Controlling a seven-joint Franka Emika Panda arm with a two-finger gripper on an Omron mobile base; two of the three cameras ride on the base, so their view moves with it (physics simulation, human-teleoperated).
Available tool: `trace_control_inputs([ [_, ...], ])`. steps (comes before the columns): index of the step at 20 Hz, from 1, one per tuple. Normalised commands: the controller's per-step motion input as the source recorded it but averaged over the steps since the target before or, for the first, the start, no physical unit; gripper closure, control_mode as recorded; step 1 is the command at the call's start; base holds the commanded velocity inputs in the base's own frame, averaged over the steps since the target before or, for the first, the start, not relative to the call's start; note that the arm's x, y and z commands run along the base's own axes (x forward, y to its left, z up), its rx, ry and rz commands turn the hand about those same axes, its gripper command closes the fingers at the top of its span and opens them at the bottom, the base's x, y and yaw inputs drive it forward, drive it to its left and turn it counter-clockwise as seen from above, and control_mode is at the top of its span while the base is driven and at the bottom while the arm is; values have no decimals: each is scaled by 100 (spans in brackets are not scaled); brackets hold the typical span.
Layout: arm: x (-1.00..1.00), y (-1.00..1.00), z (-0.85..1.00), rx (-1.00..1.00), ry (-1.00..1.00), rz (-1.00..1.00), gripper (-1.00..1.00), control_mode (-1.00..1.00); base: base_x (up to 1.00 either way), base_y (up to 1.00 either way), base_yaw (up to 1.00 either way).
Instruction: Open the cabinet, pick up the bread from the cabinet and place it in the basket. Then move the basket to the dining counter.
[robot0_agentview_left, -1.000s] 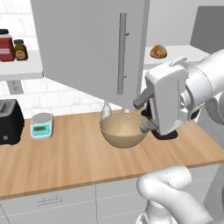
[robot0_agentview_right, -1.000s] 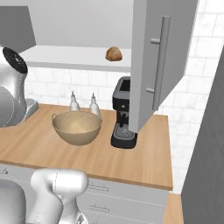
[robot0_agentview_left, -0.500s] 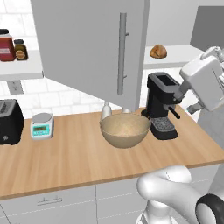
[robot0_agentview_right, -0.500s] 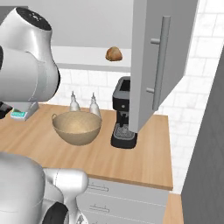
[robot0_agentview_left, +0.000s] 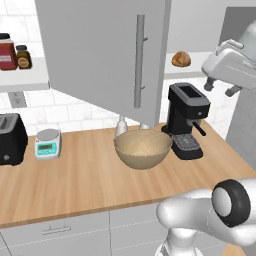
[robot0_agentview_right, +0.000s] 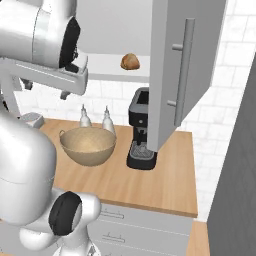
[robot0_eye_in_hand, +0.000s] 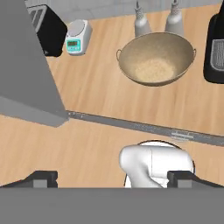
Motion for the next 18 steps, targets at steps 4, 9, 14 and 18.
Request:
trace_control_inputs([
  [4,100,-7,-4,-15,-21,-11,-100,-100,0,0,0],
  [9,100,-19,-6,-7,-15,-5,-100,-100,0,0,0],
  [14,78,-2,-23,-2,-36,0,-100,-100,0,0,0],
  [18,100,-4,-3,0,-29,-3,-100,-100,0,0,0],
])
